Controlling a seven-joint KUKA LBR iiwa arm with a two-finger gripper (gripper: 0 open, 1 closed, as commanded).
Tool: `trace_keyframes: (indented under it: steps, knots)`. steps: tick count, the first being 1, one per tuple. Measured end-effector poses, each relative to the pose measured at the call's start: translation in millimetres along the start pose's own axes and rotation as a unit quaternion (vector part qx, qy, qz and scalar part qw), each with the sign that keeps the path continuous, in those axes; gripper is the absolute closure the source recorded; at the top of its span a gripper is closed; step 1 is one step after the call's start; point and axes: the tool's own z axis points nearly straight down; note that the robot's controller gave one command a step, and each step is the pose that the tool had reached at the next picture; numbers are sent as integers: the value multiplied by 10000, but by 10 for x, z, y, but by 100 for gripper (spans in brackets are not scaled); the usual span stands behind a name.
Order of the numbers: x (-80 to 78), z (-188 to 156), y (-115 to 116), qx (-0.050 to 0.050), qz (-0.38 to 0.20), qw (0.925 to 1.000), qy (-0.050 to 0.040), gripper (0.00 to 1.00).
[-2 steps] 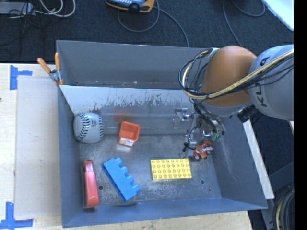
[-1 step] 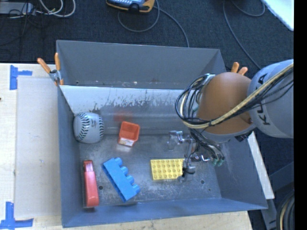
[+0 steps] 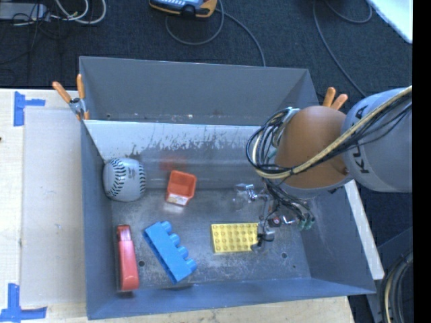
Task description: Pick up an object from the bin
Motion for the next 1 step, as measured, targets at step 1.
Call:
trace_keyframes:
  steps: [1]
  knots:
    - [-31,516,-182,-13,-205,9998,51,0]
